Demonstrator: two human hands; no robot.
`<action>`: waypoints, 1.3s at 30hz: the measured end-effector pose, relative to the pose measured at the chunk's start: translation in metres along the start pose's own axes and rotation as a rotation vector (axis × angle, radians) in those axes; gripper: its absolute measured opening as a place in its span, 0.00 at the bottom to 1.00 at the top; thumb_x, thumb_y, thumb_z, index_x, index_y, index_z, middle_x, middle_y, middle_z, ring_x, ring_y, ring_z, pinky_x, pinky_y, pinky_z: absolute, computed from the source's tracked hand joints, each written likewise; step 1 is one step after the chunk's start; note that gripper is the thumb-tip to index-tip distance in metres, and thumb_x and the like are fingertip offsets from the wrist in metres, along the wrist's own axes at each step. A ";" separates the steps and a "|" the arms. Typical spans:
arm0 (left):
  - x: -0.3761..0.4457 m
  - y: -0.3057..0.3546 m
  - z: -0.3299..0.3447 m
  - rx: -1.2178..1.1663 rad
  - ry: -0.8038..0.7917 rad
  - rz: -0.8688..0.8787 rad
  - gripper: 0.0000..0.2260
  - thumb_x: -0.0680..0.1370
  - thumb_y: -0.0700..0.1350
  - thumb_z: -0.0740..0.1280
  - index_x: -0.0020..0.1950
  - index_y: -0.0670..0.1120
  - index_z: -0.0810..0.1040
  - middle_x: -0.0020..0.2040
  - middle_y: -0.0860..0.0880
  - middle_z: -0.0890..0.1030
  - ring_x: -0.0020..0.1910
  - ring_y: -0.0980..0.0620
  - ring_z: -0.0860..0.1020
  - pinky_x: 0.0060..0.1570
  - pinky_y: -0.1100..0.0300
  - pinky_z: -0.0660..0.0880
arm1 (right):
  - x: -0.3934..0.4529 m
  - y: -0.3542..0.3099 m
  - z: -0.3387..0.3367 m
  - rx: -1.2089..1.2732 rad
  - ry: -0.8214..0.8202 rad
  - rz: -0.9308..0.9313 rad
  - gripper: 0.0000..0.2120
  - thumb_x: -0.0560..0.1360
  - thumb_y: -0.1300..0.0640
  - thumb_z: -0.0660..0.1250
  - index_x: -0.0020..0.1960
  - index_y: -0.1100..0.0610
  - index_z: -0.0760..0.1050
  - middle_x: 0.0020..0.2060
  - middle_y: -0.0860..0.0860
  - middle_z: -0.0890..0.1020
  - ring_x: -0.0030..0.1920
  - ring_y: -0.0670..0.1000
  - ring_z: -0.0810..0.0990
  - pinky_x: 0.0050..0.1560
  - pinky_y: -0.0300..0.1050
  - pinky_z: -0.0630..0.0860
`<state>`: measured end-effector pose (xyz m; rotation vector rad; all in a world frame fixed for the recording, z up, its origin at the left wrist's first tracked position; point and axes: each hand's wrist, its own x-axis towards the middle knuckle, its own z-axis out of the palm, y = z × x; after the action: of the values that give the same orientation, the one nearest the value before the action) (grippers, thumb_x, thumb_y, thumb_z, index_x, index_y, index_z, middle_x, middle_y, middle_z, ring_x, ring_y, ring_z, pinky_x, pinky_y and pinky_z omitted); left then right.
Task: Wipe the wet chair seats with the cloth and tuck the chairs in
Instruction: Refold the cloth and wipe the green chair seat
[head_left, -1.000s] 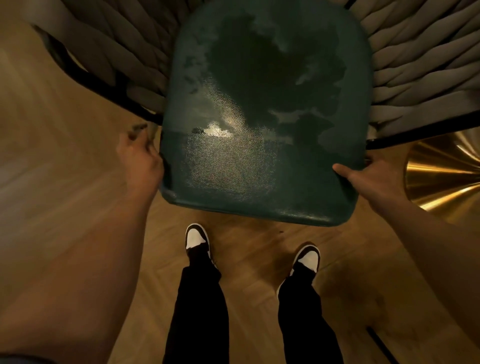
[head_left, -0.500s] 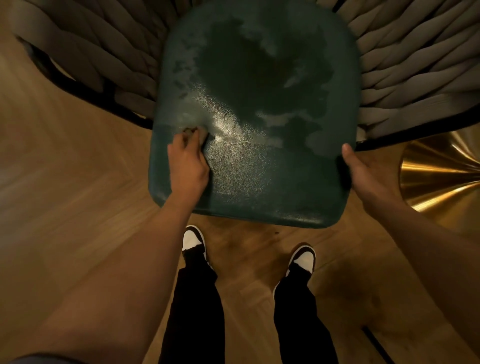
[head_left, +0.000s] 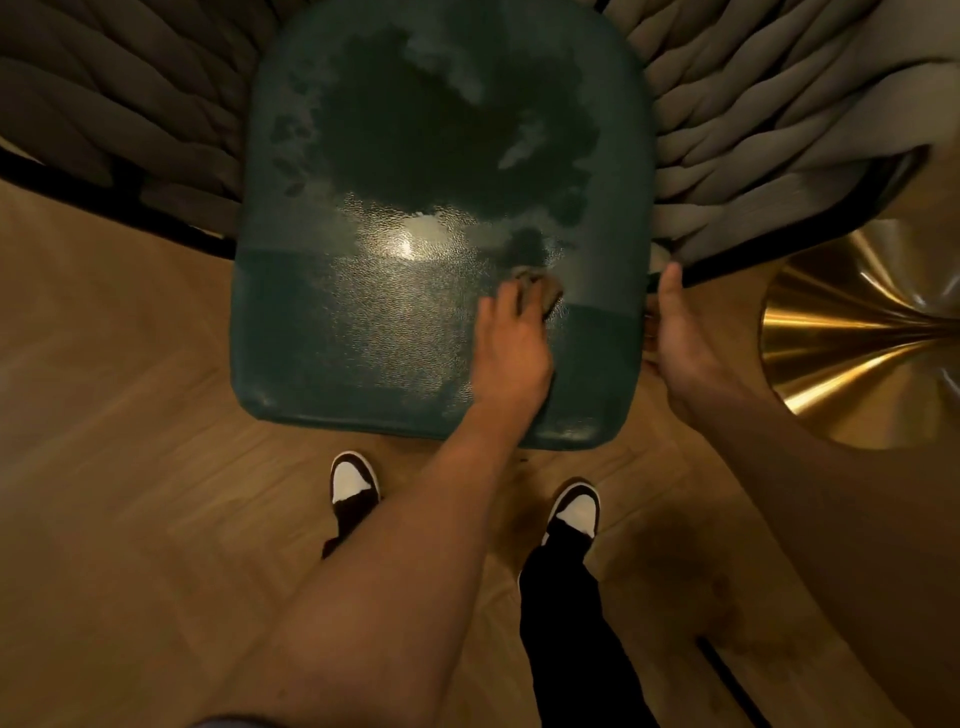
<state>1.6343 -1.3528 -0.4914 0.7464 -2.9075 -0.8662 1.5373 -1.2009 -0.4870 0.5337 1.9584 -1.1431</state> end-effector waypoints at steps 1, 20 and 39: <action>-0.001 0.012 0.005 0.006 -0.014 0.006 0.24 0.73 0.35 0.65 0.70 0.42 0.72 0.62 0.40 0.73 0.55 0.41 0.70 0.55 0.50 0.71 | -0.002 -0.001 0.001 0.000 -0.008 0.001 0.60 0.52 0.08 0.49 0.71 0.43 0.75 0.67 0.47 0.80 0.66 0.52 0.78 0.70 0.60 0.71; 0.013 0.013 0.013 0.196 -0.009 0.167 0.21 0.75 0.41 0.60 0.69 0.47 0.74 0.59 0.45 0.76 0.47 0.41 0.72 0.44 0.50 0.72 | -0.001 -0.011 -0.003 -0.233 0.010 -0.198 0.36 0.70 0.32 0.70 0.70 0.54 0.75 0.62 0.46 0.80 0.63 0.50 0.80 0.66 0.56 0.77; 0.028 -0.208 -0.118 0.306 0.192 -0.153 0.23 0.74 0.39 0.56 0.67 0.45 0.76 0.57 0.36 0.76 0.49 0.36 0.73 0.52 0.48 0.68 | 0.012 -0.041 0.034 -0.464 0.231 -0.216 0.44 0.69 0.41 0.79 0.77 0.55 0.64 0.71 0.54 0.75 0.70 0.60 0.75 0.70 0.58 0.73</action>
<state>1.7181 -1.5779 -0.5025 1.0197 -2.8679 -0.3319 1.5169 -1.2516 -0.4846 0.2152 2.4330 -0.7312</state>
